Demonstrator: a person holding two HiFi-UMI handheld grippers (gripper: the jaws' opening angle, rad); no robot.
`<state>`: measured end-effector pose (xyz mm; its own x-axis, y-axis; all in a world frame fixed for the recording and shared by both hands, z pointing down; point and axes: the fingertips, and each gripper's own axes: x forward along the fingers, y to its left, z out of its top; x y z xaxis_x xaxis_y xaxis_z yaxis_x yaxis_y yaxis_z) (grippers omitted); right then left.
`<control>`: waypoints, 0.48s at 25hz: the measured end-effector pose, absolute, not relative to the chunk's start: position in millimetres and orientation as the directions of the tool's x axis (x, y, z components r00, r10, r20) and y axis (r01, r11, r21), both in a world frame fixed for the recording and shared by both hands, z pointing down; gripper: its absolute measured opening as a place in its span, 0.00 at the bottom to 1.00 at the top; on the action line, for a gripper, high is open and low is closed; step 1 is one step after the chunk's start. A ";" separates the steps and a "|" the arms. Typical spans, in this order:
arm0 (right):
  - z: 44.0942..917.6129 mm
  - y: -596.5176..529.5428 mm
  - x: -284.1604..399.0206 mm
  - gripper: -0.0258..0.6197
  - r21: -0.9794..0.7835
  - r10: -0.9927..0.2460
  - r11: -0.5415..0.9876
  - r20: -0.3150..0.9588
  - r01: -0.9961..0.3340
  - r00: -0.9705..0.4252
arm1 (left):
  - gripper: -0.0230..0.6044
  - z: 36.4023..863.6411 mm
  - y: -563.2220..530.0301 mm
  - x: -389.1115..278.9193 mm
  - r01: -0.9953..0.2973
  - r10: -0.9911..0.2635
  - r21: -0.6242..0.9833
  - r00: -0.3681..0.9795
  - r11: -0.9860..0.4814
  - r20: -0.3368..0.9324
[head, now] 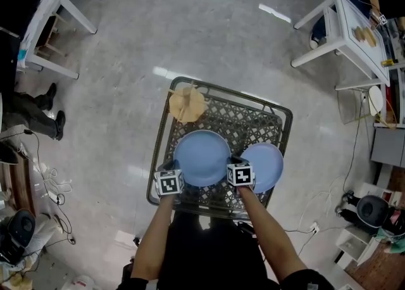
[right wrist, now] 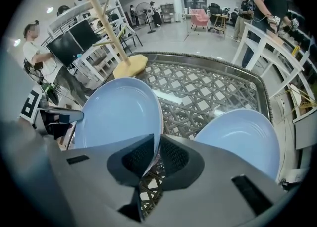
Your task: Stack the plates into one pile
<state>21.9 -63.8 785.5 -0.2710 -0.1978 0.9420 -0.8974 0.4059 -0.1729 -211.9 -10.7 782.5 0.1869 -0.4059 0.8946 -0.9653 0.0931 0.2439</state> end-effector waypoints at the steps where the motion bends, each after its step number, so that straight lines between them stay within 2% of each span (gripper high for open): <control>1: 785.3 -63.5 21.4 0.08 -0.172 -0.201 0.409 0.941 -0.896 -0.273 | 0.08 781.9 -10.8 -211.4 -0.964 -0.409 0.248 0.189 0.094 0.893; 4: 783.2 -65.8 22.0 0.11 -0.165 -0.224 0.416 0.934 -0.894 -0.276 | 0.12 781.2 -11.9 -208.1 -0.962 -0.416 0.252 0.190 0.100 0.889; 7: 777.4 -67.1 19.5 0.13 -0.170 -0.241 0.425 0.925 -0.889 -0.293 | 0.20 779.6 -11.1 -206.0 -0.963 -0.418 0.246 0.180 0.110 0.890; 12: 770.2 -63.8 21.4 0.15 -0.174 -0.257 0.431 0.917 -0.885 -0.306 | 0.25 774.8 -8.8 -206.8 -0.971 -0.430 0.209 0.141 0.114 0.892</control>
<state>21.4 -63.8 770.2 -0.3061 -0.2574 0.9165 -0.8851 0.4314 -0.1744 -206.8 -8.8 774.8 0.1410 -0.4301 0.8917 -0.9713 0.1141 0.2086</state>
